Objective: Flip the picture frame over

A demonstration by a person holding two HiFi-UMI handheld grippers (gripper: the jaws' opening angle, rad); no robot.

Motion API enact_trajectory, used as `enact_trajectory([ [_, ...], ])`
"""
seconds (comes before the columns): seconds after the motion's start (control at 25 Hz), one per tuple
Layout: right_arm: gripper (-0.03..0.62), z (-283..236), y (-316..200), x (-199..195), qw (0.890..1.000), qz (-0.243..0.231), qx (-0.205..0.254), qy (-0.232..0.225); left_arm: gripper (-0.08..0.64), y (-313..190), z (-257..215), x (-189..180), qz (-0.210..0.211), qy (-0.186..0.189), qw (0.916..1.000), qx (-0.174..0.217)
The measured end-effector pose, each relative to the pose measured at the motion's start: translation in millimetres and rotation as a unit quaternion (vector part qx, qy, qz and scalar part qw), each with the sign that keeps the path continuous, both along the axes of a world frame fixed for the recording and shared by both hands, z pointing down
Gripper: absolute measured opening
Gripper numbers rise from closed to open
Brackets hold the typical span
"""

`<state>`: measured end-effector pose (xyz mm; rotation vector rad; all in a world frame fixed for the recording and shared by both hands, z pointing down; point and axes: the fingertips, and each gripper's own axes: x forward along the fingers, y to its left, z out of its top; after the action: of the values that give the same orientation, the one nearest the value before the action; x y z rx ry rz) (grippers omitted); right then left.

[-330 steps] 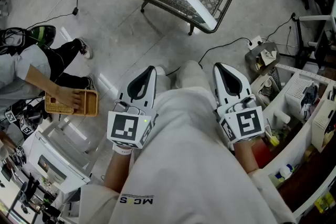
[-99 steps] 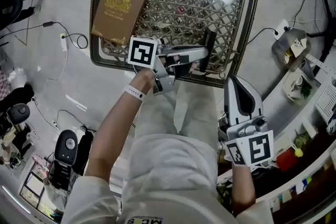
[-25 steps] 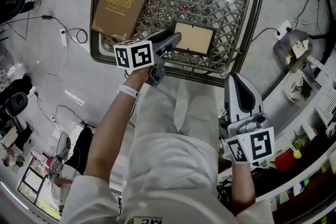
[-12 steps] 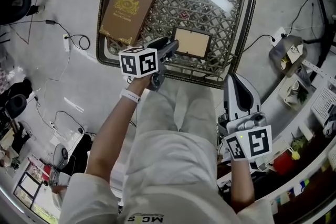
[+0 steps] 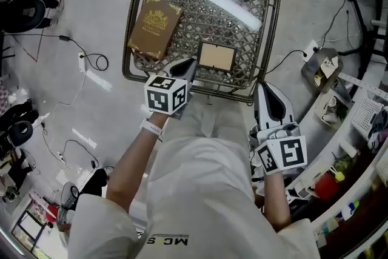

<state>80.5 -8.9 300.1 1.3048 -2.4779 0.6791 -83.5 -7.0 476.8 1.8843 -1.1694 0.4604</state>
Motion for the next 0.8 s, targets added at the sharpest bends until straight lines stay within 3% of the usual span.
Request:
enact_trajectory([
  [0.48, 0.017, -48, 5, 9, 0.999, 0.015, 0.047, 0.018, 0.031, 20, -114, -23, 0.003, -0.054, 0.9954, 0.078],
  [0.8, 0.017, -67, 22, 13, 0.997, 0.004, 0.071, 0.037, 0.031, 30, -184, -23, -0.008, -0.051, 0.9904, 0.128],
])
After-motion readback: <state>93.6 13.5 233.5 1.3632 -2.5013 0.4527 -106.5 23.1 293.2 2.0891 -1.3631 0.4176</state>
